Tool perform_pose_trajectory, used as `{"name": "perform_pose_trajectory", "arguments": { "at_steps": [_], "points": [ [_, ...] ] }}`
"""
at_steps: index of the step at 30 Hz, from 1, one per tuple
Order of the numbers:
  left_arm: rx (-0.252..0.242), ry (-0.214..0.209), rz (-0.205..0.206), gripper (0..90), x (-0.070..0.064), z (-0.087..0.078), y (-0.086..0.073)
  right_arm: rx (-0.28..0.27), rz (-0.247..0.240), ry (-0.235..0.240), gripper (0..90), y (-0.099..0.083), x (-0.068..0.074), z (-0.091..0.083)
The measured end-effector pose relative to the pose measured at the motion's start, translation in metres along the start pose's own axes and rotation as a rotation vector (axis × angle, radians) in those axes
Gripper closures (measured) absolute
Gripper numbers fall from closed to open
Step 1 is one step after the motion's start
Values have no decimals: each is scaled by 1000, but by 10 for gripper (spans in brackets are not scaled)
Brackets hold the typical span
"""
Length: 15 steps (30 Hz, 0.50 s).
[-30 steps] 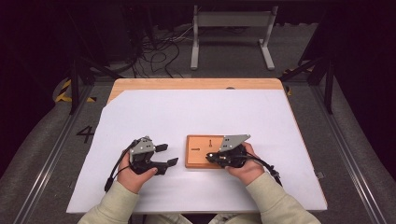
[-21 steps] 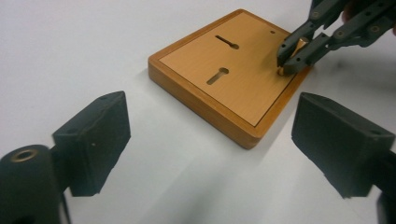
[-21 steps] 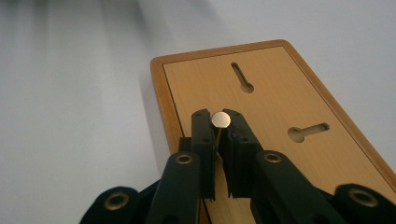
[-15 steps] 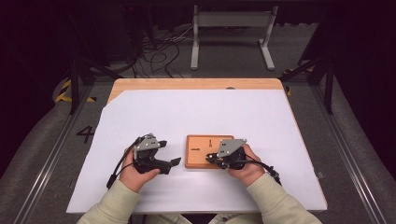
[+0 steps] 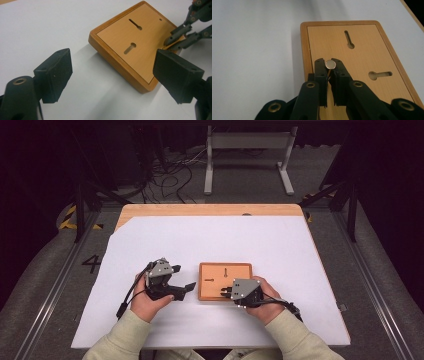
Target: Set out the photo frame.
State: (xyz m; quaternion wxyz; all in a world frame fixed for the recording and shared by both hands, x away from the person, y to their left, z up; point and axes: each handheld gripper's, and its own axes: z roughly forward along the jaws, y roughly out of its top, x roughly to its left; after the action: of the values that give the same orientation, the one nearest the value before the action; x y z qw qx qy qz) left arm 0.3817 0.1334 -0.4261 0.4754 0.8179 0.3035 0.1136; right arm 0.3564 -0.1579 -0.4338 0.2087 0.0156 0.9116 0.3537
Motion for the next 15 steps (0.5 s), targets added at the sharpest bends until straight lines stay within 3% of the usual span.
{"name": "perform_pose_trajectory", "arguments": {
  "at_steps": [3,13,15],
  "points": [
    [-2,0,-6,151,1,3,6,11,-78,-31,843,2,7,-2],
    [10,-28,-10,137,-1,17,19,16,-160,-68,843,2,16,-3],
    [14,-29,-9,134,-1,19,21,18,-158,-70,844,2,17,-3]
  ]
}}
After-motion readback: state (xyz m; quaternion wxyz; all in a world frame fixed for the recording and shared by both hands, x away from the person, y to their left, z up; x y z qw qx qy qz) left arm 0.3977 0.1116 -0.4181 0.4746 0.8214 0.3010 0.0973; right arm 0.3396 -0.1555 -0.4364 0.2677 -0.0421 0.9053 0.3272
